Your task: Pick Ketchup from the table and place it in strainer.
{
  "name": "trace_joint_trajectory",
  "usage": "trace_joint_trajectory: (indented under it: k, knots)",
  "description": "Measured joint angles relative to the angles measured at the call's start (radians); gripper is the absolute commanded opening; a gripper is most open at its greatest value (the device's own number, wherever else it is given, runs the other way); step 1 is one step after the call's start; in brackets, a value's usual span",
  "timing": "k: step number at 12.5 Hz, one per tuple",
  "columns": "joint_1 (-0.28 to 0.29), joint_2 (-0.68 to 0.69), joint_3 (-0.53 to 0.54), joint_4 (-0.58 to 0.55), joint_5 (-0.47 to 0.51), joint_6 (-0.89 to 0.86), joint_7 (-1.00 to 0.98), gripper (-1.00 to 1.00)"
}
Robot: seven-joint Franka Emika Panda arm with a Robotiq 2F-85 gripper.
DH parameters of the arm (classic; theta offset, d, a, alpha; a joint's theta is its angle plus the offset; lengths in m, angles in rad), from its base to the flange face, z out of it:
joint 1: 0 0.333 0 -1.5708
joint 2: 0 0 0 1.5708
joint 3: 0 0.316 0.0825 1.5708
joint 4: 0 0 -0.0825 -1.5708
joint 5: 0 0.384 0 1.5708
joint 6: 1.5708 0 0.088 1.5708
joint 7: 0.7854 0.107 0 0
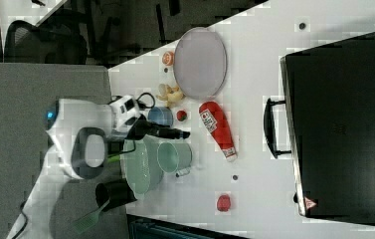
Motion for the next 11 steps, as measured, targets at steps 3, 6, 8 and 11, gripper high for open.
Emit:
trace_joint_trajectory:
  k: [3,6,8,11]
  knots:
    - [-0.008,0.021,0.009,-0.08,-0.003,0.142,-0.167,1.0]
    - [-0.007,0.063,0.018,-0.092,-0.004,0.282,-0.297,1.0]
    - [-0.007,0.108,0.016,-0.096,-0.007,0.38,-0.356,1.0]
    - [-0.001,0.196,0.008,-0.125,-0.013,0.459,-0.409,1.0]
